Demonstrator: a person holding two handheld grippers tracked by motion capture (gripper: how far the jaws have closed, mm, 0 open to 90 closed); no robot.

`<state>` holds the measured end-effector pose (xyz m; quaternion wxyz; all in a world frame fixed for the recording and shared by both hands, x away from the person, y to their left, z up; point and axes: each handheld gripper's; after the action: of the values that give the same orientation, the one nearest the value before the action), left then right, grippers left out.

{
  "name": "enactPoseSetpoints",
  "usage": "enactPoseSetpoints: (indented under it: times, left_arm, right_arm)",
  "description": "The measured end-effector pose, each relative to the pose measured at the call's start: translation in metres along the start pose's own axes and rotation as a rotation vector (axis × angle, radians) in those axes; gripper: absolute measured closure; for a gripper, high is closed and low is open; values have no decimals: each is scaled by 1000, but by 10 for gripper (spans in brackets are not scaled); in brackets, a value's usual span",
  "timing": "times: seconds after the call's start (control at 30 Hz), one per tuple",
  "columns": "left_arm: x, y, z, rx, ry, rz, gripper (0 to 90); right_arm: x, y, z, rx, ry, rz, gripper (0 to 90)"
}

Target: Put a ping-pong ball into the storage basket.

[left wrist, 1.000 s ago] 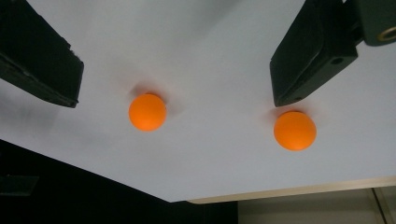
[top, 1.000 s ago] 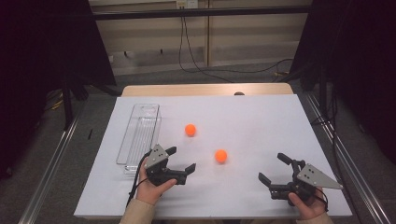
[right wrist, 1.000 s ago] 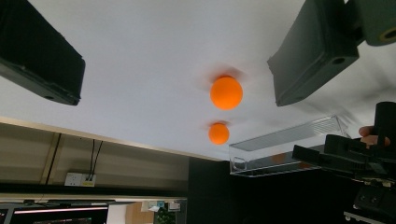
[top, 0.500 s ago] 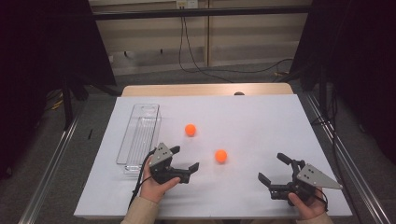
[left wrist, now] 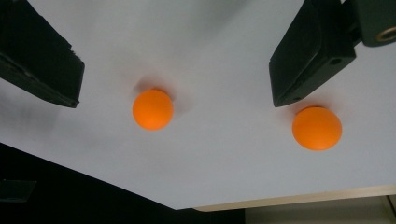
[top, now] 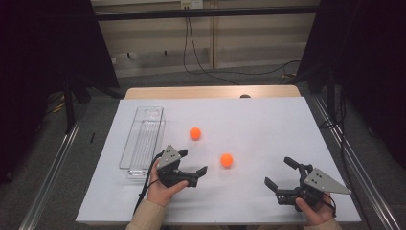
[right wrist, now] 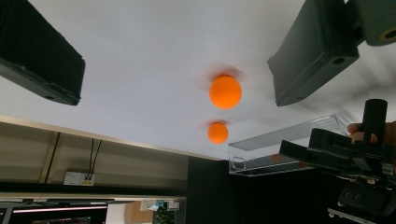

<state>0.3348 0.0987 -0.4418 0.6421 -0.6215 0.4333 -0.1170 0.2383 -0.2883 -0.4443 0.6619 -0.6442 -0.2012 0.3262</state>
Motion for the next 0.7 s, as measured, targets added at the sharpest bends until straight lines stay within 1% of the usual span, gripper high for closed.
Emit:
enactPoseSetpoints:
  times: [0.4,0.53,0.7]
  left_arm:
    - [7,-1,-3,9,9,20,33]
    - [9,-1,-4,7,10,33,33]
    - [12,-1,-5,6,11,37,33]
  right_arm:
    - [0,0,0,-1,-2,0,20]
    - [0,0,0,-1,-2,0,21]
    - [0,0,0,-2,-4,0,21]
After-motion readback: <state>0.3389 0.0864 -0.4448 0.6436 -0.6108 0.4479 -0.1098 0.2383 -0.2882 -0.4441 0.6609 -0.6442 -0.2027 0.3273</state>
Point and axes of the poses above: each handheld gripper's, and its own axes: x roughly forward along the jaws, y roughly out of its underside, z roughly to its left, and after that the axes turned 8 degrees about -y, right-handed
